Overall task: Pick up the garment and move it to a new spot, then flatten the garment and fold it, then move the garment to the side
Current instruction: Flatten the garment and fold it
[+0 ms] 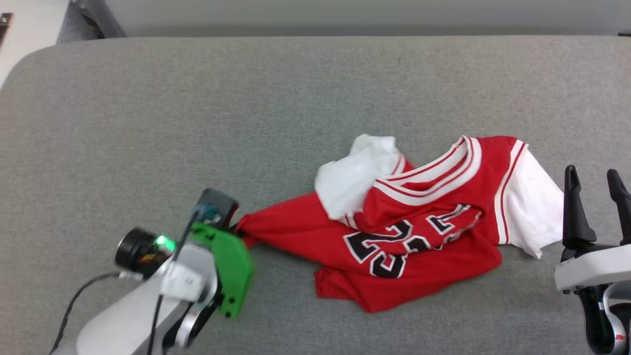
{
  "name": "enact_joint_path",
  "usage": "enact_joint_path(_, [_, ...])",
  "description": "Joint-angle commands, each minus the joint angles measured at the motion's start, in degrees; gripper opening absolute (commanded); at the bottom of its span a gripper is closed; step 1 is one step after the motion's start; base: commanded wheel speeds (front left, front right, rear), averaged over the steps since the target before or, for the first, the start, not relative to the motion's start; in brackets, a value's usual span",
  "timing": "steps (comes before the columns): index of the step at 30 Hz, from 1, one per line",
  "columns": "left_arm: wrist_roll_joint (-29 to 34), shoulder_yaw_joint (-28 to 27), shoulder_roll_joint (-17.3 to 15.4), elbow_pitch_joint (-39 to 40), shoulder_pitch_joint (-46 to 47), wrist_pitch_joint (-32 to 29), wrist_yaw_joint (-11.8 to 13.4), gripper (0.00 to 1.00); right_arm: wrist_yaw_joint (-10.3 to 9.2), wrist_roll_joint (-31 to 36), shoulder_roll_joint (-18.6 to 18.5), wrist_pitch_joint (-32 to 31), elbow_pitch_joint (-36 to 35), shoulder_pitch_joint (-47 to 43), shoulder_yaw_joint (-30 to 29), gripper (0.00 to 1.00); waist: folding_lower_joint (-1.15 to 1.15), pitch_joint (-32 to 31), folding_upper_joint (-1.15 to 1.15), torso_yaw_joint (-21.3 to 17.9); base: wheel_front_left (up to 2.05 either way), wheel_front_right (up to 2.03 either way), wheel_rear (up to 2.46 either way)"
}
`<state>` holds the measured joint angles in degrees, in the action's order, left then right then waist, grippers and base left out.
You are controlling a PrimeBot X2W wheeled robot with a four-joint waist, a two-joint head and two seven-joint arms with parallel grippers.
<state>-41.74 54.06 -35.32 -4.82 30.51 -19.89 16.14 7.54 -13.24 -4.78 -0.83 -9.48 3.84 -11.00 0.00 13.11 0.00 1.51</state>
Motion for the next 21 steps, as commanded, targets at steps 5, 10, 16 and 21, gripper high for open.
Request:
enact_joint_path(5, [-5.3,-4.8,-3.9,4.2,-11.1,3.9,7.4,0.0,-0.05,0.4,0.3,-0.6,-0.6,-1.6,0.3,1.0,0.0,-2.7,0.0,2.2,0.0,0.0,0.0])
enact_joint_path(10, [-11.3,-9.0,-3.7,5.0,-21.0,8.7,11.5,0.0,-0.05,0.6,0.3,-1.1,-0.8,-2.4,1.1,1.0,0.0,-4.3,0.0,2.8,0.0,0.0,0.0])
enact_joint_path(16, [-17.2,-11.1,0.7,2.0,-29.7,13.8,11.1,0.0,-0.05,0.8,0.4,-1.7,-1.1,-3.3,2.0,1.0,0.0,-6.1,0.0,2.7,0.0,0.0,0.0])
enact_joint_path(21, [-18.2,-10.8,4.1,-0.2,-30.4,16.2,8.5,0.92,-0.05,0.8,0.5,-2.1,-1.7,-3.9,2.3,1.0,0.0,-7.0,0.0,2.6,0.0,0.0,0.0])
